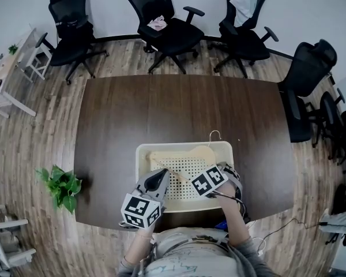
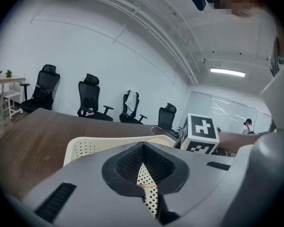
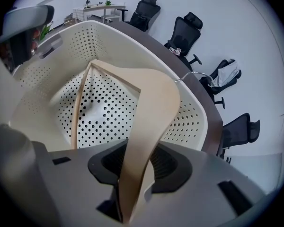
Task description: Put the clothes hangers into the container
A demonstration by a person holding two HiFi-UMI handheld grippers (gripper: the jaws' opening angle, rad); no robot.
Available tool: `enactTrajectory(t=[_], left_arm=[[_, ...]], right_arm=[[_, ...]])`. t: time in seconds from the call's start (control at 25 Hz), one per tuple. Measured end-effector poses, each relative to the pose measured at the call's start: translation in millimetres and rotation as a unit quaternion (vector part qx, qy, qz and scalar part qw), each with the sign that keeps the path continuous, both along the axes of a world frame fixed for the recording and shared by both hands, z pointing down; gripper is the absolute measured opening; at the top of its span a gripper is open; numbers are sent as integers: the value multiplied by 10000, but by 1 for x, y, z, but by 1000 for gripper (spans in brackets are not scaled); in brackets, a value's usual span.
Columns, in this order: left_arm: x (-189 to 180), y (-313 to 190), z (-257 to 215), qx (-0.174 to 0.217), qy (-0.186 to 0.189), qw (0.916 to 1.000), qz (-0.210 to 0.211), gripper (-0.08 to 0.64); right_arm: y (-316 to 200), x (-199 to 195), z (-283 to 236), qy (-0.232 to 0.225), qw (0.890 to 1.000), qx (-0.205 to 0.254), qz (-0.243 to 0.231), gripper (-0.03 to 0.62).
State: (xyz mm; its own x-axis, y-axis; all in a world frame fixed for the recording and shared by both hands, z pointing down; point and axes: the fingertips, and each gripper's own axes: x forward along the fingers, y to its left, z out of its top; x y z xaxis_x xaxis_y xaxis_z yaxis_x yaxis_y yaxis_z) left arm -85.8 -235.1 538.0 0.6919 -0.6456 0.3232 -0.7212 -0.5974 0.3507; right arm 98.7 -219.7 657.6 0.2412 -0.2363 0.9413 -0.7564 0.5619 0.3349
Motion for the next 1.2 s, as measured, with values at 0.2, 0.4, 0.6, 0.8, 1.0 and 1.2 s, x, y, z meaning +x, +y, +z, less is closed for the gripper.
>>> enactTrajectory(t=[0.2, 0.4, 0.6, 0.8, 1.0, 1.2], left_arm=[[1, 0, 0, -3, -34, 10000, -2, 11], [2, 3, -1, -2, -59, 10000, -11, 11], [3, 6, 0, -11, -109, 9999, 17, 11], [4, 7, -1, 43, -151, 9999, 26, 11], [8, 12, -2, 18, -177, 9998, 80, 11], [7, 19, -1, 16, -201, 9998, 88, 11]], right_arm=[[3, -5, 0, -235, 9997, -85, -59, 155], [7, -9, 0, -487, 9987, -136, -98, 183], [6, -12, -4, -745, 9972, 12, -112, 198], [2, -12, -9, -865, 9960, 237, -47, 201], [1, -11, -14, -1080, 9935, 366, 38, 202], [4, -7, -15, -1139, 9921, 529, 63, 202]])
